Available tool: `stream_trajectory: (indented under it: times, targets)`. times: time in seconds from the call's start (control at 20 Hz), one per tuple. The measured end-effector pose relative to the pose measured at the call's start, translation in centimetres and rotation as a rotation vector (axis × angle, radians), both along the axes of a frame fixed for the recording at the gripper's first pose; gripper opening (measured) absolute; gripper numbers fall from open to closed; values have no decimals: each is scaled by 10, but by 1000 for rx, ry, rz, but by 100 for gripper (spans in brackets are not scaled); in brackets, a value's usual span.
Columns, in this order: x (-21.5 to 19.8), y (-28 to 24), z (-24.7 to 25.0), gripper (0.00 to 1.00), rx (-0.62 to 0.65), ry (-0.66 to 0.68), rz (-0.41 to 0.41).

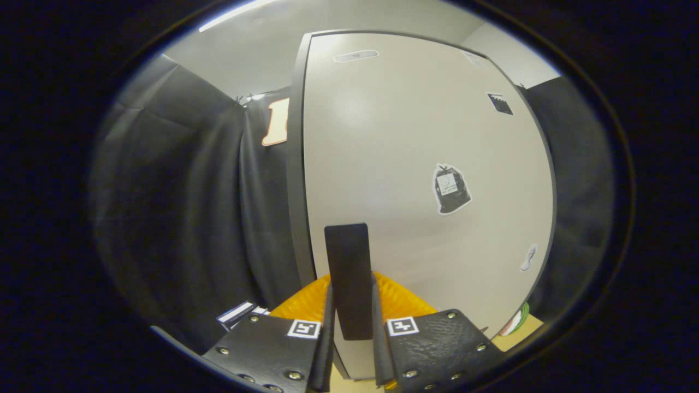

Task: Open the shoe cabinet door, grab the shoes and put them into the shoe cabinet, then close the shoe cabinet door.

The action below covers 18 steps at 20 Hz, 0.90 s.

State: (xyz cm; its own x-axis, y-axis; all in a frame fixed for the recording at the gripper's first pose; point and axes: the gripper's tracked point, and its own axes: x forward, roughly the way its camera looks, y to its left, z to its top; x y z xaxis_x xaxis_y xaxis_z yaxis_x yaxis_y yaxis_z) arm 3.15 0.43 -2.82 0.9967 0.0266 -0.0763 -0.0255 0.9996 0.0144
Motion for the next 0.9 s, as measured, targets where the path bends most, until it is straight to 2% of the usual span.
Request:
stream_trajectory:
  times: [0.25, 0.55, 0.9]
  targets:
    - [-14, -2, 4, 30, -8, -13, 0]
    - [-39, -9, 8, 30, 11, -4, 44]
    - [-106, -40, 18, 30, 31, 10, 124]
